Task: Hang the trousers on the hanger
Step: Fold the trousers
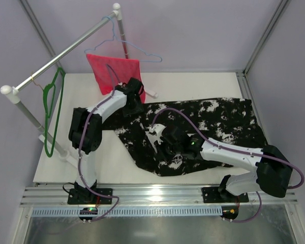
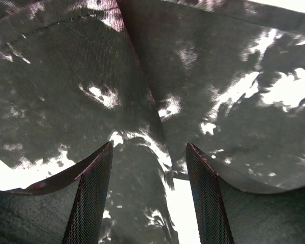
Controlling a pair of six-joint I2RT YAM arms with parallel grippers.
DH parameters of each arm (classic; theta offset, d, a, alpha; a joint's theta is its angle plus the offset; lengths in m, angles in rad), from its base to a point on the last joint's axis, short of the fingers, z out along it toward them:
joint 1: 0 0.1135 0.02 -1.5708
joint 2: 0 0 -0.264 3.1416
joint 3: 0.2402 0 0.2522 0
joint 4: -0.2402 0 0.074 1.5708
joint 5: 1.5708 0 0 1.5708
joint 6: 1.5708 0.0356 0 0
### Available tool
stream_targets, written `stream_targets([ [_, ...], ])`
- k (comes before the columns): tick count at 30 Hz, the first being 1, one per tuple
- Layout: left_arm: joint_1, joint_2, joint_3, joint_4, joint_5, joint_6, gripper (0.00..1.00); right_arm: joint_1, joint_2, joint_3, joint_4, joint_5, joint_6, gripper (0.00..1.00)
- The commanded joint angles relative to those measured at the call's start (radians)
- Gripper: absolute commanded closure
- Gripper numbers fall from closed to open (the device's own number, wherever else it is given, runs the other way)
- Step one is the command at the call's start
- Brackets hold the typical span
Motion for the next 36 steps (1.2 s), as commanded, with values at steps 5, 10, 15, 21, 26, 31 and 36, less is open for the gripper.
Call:
stream_targets([
  [5, -0.008, 0.053, 0.018, -0.014, -0.006, -0.019, 0.41, 0.007, 0.001, -0.023, 0.063, -0.024, 0.007, 0.96],
  [10, -0.008, 0.074, 0.028, -0.014, -0.009, -0.016, 0.47, 0.007, 0.001, -0.027, 0.078, -0.028, 0.01, 0.96],
  [15, -0.008, 0.09, 0.038, -0.017, 0.01, -0.01, 0.7, 0.007, 0.004, -0.03, 0.081, -0.03, 0.011, 0.96],
  [21, -0.007, 0.038, 0.046, -0.031, 0.0, 0.0, 1.0, 0.006, 0.018, -0.023, 0.074, 0.018, 0.018, 0.96],
  [26, -0.005, -0.027, 0.161, -0.077, -0.067, 0.051, 1.0, -0.011, 0.064, 0.124, -0.059, 0.337, 0.018, 0.96],
  [31, 0.018, -0.125, 0.294, -0.161, -0.172, 0.079, 1.0, -0.075, 0.11, 0.385, -0.235, 0.631, 0.015, 0.96],
  [36, 0.024, -0.295, 0.112, -0.126, -0.268, 0.07, 1.0, -0.079, 0.071, 0.399, -0.289, 0.618, 0.046, 0.96],
])
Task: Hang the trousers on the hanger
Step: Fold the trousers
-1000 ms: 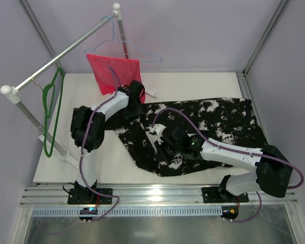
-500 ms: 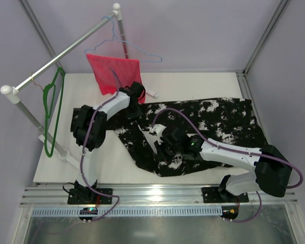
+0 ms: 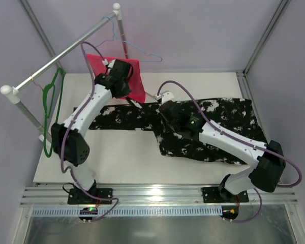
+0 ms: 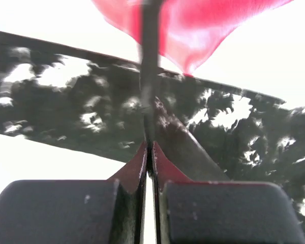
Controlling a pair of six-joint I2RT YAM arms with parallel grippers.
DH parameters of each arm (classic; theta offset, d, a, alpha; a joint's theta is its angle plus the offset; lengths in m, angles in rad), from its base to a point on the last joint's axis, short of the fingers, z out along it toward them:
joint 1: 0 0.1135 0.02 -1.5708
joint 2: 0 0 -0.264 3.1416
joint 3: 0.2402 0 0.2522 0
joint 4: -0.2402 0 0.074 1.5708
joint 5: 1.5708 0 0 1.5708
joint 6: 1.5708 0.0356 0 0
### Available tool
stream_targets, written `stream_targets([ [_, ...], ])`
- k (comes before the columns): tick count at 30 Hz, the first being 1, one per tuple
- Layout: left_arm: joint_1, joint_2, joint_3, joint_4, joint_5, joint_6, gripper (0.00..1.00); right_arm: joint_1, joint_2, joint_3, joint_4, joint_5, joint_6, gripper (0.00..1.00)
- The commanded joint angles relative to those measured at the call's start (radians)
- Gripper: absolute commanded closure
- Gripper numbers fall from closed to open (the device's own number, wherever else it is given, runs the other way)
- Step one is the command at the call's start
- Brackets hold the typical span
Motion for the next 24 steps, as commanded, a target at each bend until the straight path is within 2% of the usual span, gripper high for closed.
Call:
stream_targets([
  [1, 0.004, -0.167, -0.172, -0.021, -0.113, 0.007, 1.0, 0.014, -0.044, -0.039, -0.066, 0.035, 0.044, 0.96],
  [3, 0.005, -0.229, -0.285, -0.005, -0.137, -0.028, 1.0, 0.026, -0.069, -0.103, -0.023, -0.031, 0.056, 0.96],
  [4, 0.005, -0.27, -0.422, 0.012, -0.14, -0.037, 1.0, 0.035, -0.075, -0.172, -0.003, -0.13, 0.062, 0.96],
  [7, 0.007, -0.384, -0.633, 0.057, -0.165, -0.083, 1.0, 0.064, -0.106, -0.327, 0.17, -0.355, 0.117, 0.96],
  [11, 0.007, -0.45, -0.779, 0.086, -0.185, -0.094, 1.0, 0.1, -0.104, -0.459, 0.336, -0.525, 0.225, 0.92],
  [14, 0.007, -0.462, -0.847, 0.069, -0.232, -0.102, 1.0, 0.112, -0.084, -0.503, 0.381, -0.542, 0.251, 0.85],
  [17, 0.007, -0.482, -0.89, 0.051, -0.283, -0.118, 1.0, 0.112, -0.08, -0.515, 0.375, -0.559, 0.256, 0.85],
  [19, 0.007, -0.508, -0.916, 0.037, -0.303, -0.131, 1.0, 0.11, -0.078, -0.527, 0.394, -0.6, 0.262, 0.8],
  [20, 0.007, -0.514, -0.92, 0.028, -0.318, -0.137, 1.0, 0.112, -0.077, -0.53, 0.398, -0.647, 0.26, 0.76],
  [21, 0.007, -0.52, -0.925, 0.026, -0.318, -0.14, 1.0, 0.112, -0.077, -0.53, 0.401, -0.666, 0.259, 0.67],
  [24, 0.007, -0.52, -0.927, -0.001, -0.337, -0.16, 1.0, 0.11, -0.101, -0.503, 0.356, -0.659, 0.256, 0.59],
])
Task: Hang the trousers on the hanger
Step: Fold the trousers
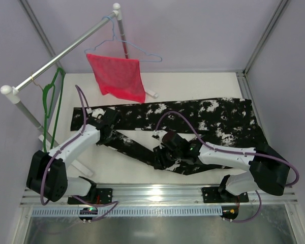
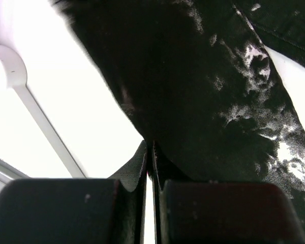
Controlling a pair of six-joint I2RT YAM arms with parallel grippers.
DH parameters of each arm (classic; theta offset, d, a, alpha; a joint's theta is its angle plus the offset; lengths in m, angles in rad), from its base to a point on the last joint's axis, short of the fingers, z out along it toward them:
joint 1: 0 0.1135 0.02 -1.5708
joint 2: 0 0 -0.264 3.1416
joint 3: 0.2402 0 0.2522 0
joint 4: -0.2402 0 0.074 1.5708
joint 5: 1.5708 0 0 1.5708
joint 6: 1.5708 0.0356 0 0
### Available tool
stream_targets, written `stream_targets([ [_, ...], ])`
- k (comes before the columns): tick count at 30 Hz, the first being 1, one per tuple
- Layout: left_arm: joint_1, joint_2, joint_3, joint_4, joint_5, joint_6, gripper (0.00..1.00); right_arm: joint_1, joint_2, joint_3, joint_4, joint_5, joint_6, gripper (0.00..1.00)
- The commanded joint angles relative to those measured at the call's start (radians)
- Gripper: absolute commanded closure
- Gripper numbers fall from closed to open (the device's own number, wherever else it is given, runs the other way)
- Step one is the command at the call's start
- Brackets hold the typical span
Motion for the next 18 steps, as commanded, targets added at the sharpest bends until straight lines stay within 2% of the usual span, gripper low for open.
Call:
stream_targets([
  [1, 0.005, -0.023, -0.004, -0.033, -0.105, -0.042, 1.0, 0.001, -0.034, 0.037, -0.06, -0.026, 0.009, 0.58],
  [3, 0.005, -0.028, -0.013, -0.036, -0.102, -0.048, 1.0, -0.006, -0.049, 0.113, -0.14, 0.102, 0.027, 0.56],
  [6, 0.005, -0.041, -0.027, -0.045, -0.105, -0.062, 1.0, -0.079, -0.017, 0.22, -0.331, 0.282, 0.203, 0.56],
  [7, 0.005, -0.054, -0.033, -0.045, -0.102, -0.063, 0.99, -0.137, -0.002, 0.244, -0.447, 0.383, 0.339, 0.56],
  [8, 0.005, -0.058, -0.038, -0.044, -0.1, -0.065, 1.0, -0.162, 0.016, 0.265, -0.5, 0.411, 0.39, 0.56],
  [10, 0.005, -0.066, -0.044, -0.038, -0.094, -0.069, 1.0, -0.222, 0.088, 0.321, -0.627, 0.436, 0.466, 0.57],
  [13, 0.005, -0.074, -0.051, -0.035, -0.082, -0.071, 1.0, -0.305, 0.196, 0.386, -0.73, 0.436, 0.546, 0.58],
  [18, 0.003, -0.097, -0.067, -0.019, -0.06, -0.074, 1.0, -0.364, 0.297, 0.449, -0.767, 0.444, 0.613, 0.57],
])
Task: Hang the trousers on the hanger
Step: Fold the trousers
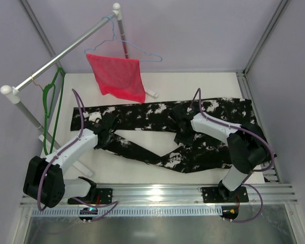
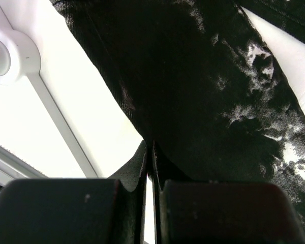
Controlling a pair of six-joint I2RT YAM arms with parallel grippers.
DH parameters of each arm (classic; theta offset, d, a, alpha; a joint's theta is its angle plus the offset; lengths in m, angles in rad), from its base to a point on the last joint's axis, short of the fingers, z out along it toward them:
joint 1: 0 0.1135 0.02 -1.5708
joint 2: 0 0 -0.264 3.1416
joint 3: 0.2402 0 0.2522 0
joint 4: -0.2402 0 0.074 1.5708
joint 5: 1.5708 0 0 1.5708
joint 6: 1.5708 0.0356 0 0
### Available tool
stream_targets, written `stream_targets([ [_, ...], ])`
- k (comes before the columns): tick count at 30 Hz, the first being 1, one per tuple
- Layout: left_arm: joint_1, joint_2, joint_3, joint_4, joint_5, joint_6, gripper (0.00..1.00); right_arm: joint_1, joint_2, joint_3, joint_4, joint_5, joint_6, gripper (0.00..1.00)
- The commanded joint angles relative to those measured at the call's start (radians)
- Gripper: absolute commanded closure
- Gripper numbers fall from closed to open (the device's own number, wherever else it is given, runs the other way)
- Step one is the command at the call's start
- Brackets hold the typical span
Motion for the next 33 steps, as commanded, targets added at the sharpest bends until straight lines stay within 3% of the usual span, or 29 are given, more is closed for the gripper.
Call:
stream_targets([
  [1, 0.002, -0.039, -0.01, 0.009, -0.021, -0.024, 1.0, -0.014, 0.038, 0.053, -0.131, 0.054, 0.13, 0.57],
  [9, -0.003, -0.068, -0.033, 0.044, 0.018, -0.024, 1.0, -0.08, 0.1, 0.067, -0.157, 0.105, 0.215, 0.48],
  [20, -0.003, -0.059, -0.037, 0.067, 0.023, -0.026, 1.0, -0.1, 0.183, 0.082, -0.124, 0.115, 0.255, 0.49],
  [23, -0.003, -0.047, -0.04, 0.072, 0.022, -0.026, 1.0, -0.108, 0.193, 0.102, -0.11, 0.118, 0.242, 0.62],
  [25, -0.003, -0.041, -0.04, 0.078, 0.015, -0.026, 1.0, -0.114, 0.199, 0.121, -0.116, 0.115, 0.229, 0.96],
  [33, -0.001, 0.056, -0.011, 0.047, -0.107, -0.067, 1.0, -0.185, 0.065, 0.138, -0.159, 0.152, 0.256, 0.96],
])
